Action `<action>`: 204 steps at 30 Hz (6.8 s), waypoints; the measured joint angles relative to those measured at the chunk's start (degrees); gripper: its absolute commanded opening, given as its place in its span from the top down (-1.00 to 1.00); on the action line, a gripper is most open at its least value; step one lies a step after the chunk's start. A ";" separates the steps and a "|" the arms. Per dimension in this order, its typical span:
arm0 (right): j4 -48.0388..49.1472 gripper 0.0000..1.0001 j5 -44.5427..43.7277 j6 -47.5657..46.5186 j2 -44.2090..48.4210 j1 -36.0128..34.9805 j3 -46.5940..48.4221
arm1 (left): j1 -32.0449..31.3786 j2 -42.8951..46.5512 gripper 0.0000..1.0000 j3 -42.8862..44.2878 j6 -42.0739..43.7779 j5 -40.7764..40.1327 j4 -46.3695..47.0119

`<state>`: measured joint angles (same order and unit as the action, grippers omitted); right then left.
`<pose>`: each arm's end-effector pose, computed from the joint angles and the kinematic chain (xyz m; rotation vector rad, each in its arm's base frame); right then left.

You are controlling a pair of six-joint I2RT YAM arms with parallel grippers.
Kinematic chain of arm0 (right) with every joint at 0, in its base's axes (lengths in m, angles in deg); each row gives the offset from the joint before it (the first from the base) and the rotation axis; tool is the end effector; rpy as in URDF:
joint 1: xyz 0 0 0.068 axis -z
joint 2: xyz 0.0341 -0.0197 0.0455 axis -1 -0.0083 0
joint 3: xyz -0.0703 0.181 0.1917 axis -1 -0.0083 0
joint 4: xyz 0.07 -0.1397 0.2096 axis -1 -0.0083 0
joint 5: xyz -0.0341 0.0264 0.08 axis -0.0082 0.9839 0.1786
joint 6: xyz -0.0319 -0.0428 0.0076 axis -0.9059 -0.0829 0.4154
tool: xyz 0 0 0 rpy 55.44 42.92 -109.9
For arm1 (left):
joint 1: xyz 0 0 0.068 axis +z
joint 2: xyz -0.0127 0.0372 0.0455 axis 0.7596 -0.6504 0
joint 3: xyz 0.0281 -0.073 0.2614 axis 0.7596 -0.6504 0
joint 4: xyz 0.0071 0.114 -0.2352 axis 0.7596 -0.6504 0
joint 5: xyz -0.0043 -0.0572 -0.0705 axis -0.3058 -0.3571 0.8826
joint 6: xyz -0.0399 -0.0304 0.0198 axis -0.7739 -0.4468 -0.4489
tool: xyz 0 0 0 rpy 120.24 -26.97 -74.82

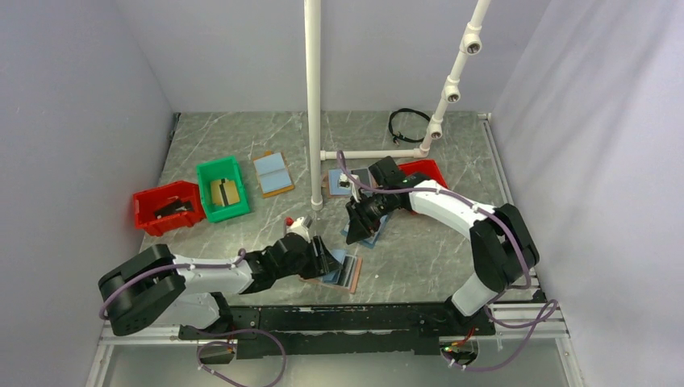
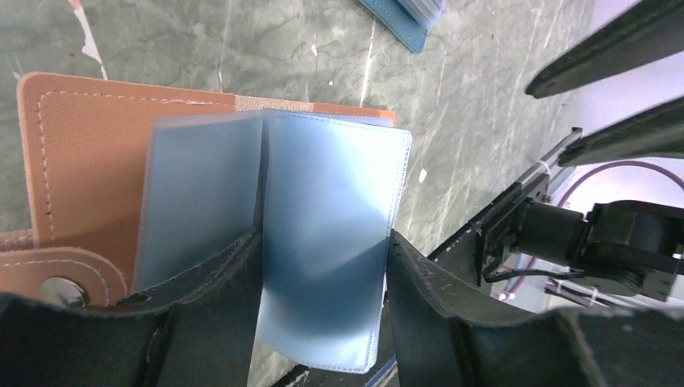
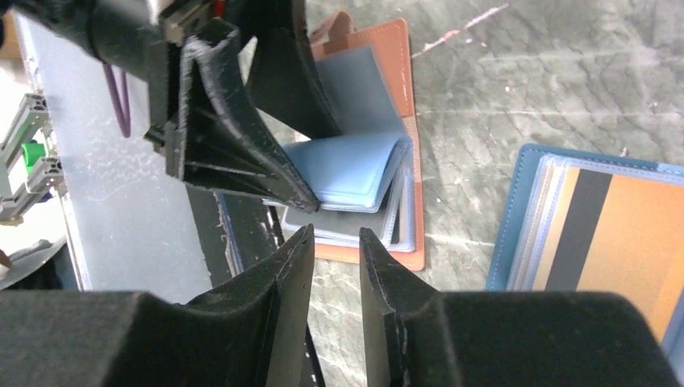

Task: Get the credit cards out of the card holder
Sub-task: Remove the credit card from the card holder.

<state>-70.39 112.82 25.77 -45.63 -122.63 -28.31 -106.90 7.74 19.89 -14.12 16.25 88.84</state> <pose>0.2471 0.1927 0.2122 -1.2252 2.3103 1.2428 0.1224 -0.1911 0.1378 -0.1641 2.4417 -1.0922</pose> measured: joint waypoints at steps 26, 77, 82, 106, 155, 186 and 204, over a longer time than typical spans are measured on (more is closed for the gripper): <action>8.92 0.42 6.23 -39.45 17.88 -12.76 -22.47 | 3.34 1.57 0.33 -5.42 -3.45 7.17 9.33; 17.53 0.32 -6.84 -39.58 5.88 -16.09 -20.09 | 4.31 -1.46 -0.23 -8.96 -3.96 10.78 17.62; 17.84 0.33 -6.82 -39.52 5.64 -16.13 -19.98 | 4.42 -1.40 -0.24 -9.07 -3.87 11.10 17.68; 18.18 0.33 -6.80 -39.43 4.26 -16.52 -18.93 | 4.90 2.51 -0.43 -11.82 -3.58 13.55 17.35; 11.85 0.33 -3.19 -36.83 1.05 -13.94 -14.53 | 5.77 32.89 0.07 -8.59 2.23 4.37 -21.55; -4.50 -0.10 8.52 -24.68 -10.14 -9.29 -1.38 | 6.45 4.79 0.22 -6.01 3.06 10.67 4.24; 4.22 -0.28 13.29 -5.35 -10.25 -5.31 -6.78 | 6.47 4.39 0.22 -7.61 2.38 10.78 7.30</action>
<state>-66.17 126.11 20.42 -55.88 -127.94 -35.09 -100.43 12.13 12.29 -11.74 27.03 96.14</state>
